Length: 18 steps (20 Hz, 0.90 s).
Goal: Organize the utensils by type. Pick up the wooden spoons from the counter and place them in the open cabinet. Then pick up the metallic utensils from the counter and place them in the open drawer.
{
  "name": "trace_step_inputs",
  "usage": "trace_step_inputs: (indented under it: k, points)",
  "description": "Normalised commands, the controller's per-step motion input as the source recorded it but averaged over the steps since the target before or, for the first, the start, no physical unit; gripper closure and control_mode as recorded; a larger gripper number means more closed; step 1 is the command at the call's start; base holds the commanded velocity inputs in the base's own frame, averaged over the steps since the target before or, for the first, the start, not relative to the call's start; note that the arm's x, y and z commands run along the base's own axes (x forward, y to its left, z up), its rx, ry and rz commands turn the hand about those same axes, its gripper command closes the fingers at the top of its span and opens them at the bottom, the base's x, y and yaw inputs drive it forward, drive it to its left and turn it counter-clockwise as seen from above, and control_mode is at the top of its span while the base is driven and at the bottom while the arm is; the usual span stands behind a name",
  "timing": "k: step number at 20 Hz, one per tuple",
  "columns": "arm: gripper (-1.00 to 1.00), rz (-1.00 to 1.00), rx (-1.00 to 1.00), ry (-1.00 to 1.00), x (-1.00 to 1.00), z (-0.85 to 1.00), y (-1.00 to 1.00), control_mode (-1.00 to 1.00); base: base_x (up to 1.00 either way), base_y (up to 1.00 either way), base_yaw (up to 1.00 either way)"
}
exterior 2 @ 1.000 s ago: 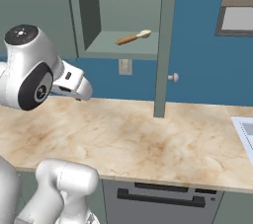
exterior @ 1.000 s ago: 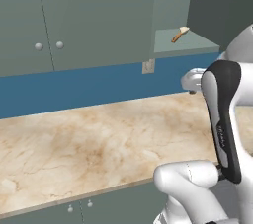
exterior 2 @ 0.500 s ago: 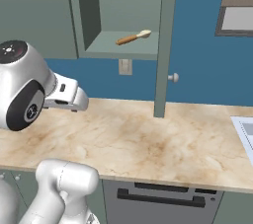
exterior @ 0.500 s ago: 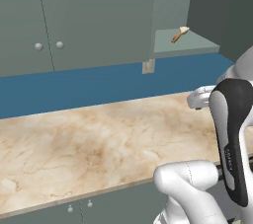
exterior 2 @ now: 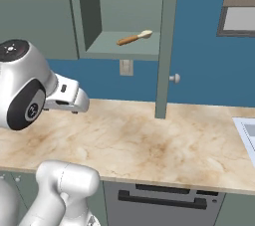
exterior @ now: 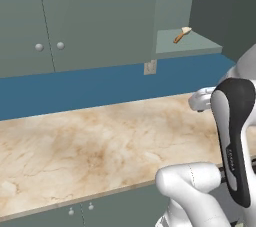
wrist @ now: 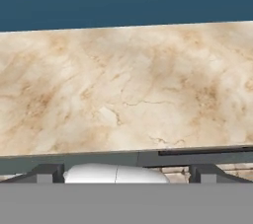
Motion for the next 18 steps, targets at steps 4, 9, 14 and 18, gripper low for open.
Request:
trace_step_inputs:
  k: [4,9,14,18]
  points:
    - [-1.0,0.0,-0.01,0.1,0.0,-0.03,0.03,-1.0,0.0,0.0,0.0]
    - [-1.0,0.0,-0.01,0.05,0.0,-0.06,0.07,1.0,0.0,0.01,0.0]
    - [-1.0,0.0,0.0,0.0,0.0,0.0,0.0,1.0,-0.34,0.05,0.02]
    - [-1.0,0.0,0.0,0.0,0.0,0.0,0.0,1.0,-0.47,0.13,0.17]
